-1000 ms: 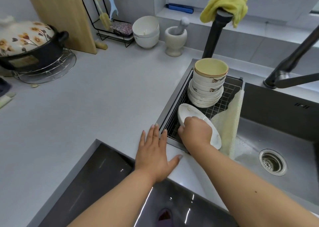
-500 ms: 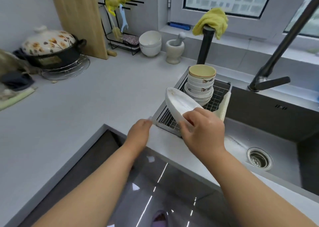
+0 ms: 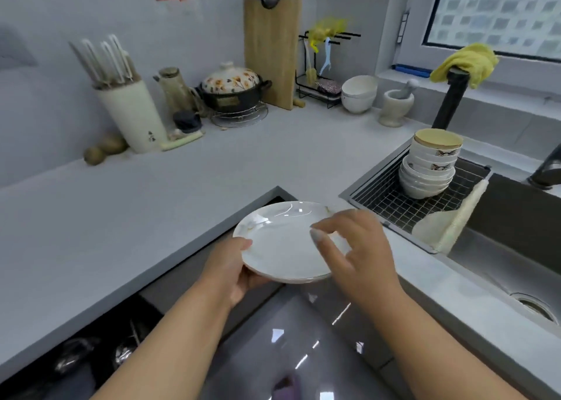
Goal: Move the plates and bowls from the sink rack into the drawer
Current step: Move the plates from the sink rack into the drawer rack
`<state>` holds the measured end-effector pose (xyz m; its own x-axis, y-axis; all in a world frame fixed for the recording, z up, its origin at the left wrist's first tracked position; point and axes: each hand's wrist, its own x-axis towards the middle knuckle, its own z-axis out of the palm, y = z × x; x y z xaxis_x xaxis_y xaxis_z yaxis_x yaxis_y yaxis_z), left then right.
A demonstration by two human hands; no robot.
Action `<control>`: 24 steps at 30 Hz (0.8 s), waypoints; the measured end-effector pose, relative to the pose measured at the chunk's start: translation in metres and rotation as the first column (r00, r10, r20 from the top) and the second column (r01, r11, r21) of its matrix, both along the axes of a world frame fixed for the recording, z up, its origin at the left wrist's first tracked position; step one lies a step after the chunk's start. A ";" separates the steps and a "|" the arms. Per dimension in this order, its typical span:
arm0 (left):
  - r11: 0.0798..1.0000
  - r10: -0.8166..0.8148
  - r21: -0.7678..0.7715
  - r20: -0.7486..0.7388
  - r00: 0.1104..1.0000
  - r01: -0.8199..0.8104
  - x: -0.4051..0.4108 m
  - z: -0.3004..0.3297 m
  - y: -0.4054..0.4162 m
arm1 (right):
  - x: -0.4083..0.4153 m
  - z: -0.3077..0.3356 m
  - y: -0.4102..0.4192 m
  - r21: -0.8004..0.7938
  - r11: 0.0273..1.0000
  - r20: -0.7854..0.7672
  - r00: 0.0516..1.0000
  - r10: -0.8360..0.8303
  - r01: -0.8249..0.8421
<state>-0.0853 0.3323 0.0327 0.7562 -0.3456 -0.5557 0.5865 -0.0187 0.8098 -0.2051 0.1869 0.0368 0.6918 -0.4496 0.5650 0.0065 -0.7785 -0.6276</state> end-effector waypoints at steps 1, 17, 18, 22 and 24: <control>0.999 0.040 -0.001 0.010 0.999 -0.040 -0.002 -0.002 0.016 | 0.002 0.001 0.005 0.044 0.996 -0.034 0.997 -0.076 0.078; 0.910 0.380 0.189 -0.020 0.925 -0.370 -0.037 -0.066 0.319 | 0.064 -0.042 0.234 0.977 0.188 -0.199 0.744 0.638 0.099; 0.886 0.404 0.248 -0.004 0.915 -0.391 -0.040 -0.070 0.344 | 0.068 -0.045 0.256 0.972 0.200 -0.226 0.719 0.657 0.122; 0.762 0.426 0.489 0.117 0.897 -0.425 -0.056 -0.099 0.449 | 0.081 -0.068 0.347 0.938 0.286 -0.345 0.605 0.717 0.196; 0.675 0.341 0.633 0.187 0.921 -0.379 -0.067 -0.118 0.497 | 0.088 -0.082 0.390 0.920 0.342 -0.390 0.545 0.742 0.193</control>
